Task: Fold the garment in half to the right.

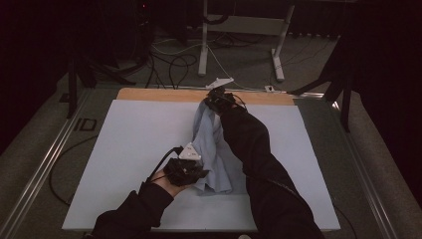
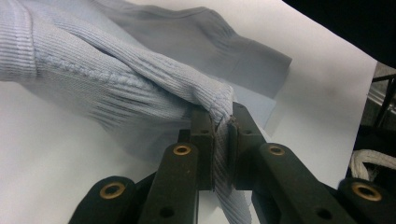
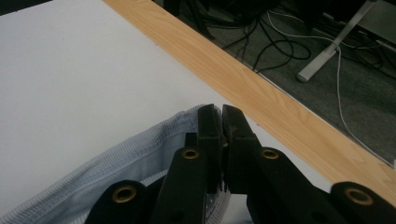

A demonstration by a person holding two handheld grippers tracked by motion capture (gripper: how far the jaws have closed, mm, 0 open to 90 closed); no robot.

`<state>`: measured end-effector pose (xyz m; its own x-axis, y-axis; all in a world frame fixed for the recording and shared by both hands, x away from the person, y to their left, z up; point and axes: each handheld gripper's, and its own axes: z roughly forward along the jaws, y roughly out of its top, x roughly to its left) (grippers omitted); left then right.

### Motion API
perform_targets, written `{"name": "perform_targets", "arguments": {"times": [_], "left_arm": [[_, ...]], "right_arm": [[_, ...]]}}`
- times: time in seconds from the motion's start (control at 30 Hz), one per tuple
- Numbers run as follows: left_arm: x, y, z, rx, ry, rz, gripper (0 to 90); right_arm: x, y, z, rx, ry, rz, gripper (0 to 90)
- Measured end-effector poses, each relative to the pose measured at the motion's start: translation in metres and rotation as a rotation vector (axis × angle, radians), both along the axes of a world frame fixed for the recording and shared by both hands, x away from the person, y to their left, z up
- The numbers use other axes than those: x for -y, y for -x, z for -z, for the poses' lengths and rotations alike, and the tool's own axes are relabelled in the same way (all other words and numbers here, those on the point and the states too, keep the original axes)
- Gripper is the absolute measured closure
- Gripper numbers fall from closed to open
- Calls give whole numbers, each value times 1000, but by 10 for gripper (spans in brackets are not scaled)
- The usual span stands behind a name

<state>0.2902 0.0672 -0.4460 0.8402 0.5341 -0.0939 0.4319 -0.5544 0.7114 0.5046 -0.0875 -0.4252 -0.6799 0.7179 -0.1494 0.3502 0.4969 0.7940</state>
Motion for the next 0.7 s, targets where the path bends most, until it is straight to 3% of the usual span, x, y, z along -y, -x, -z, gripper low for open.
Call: {"name": "perform_targets", "arguments": {"times": [0.27, 0.7], "left_arm": [[20, -6, -1, -1, -3, 27, 835], [50, -14, 1, -5, -1, 68, 835]], "right_arm": [[26, 3, -5, 8, -15, 34, 876], [57, -1, 8, -5, -41, 63, 875]]}}
